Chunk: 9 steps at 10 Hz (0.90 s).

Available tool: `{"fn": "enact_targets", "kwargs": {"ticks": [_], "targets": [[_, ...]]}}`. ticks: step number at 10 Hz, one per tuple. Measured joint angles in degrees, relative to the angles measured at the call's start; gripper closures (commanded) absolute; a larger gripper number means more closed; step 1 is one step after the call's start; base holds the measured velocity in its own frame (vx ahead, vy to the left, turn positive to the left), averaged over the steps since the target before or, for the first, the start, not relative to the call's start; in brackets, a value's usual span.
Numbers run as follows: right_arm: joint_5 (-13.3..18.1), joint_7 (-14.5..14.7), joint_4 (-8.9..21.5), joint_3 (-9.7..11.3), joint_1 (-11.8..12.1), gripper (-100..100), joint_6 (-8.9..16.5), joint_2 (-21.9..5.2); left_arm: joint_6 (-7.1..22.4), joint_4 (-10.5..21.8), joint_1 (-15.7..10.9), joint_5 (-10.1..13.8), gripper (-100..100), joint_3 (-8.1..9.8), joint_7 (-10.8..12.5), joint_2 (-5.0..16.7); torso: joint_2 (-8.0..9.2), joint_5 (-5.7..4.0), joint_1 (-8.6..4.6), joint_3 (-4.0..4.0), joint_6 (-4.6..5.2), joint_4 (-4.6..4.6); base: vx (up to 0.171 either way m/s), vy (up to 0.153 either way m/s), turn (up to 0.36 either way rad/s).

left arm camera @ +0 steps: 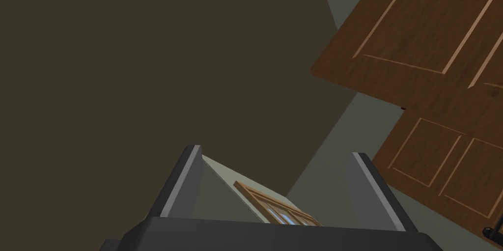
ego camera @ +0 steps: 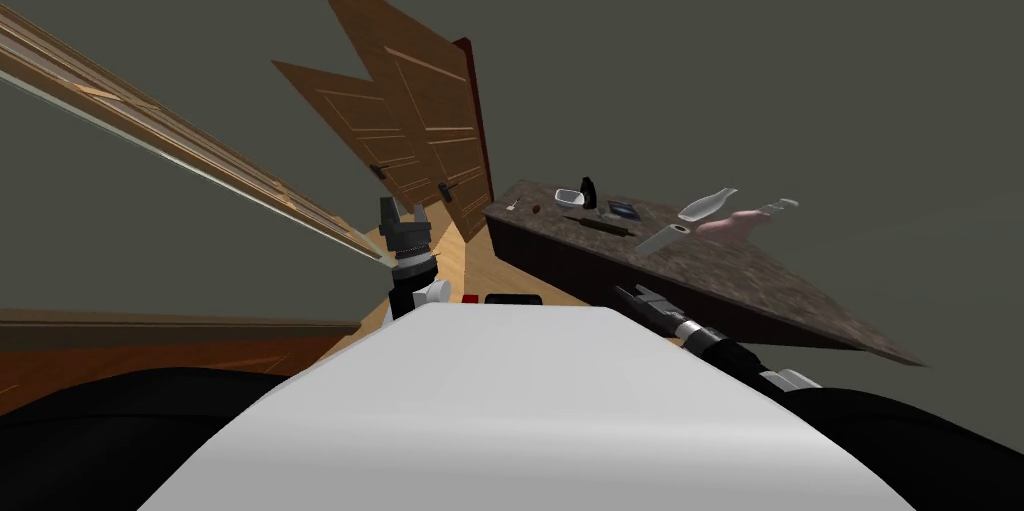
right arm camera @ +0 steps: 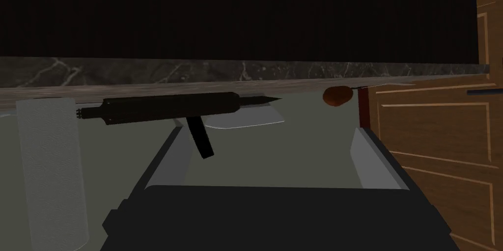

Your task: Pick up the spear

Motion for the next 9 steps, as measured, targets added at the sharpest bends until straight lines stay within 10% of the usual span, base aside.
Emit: {"fn": "enact_targets", "kwargs": {"ticks": [9], "targets": [[1.16,5.76,12.47,3.07,6.93,-100,0.17,-14.90,0.00,0.00,0.01,0.00,0,0.00,0.00,0.00,-0.26,-0.02,-0.11,-0.15,-0.02,-0.06,0.040,0.083,0.146]]}}
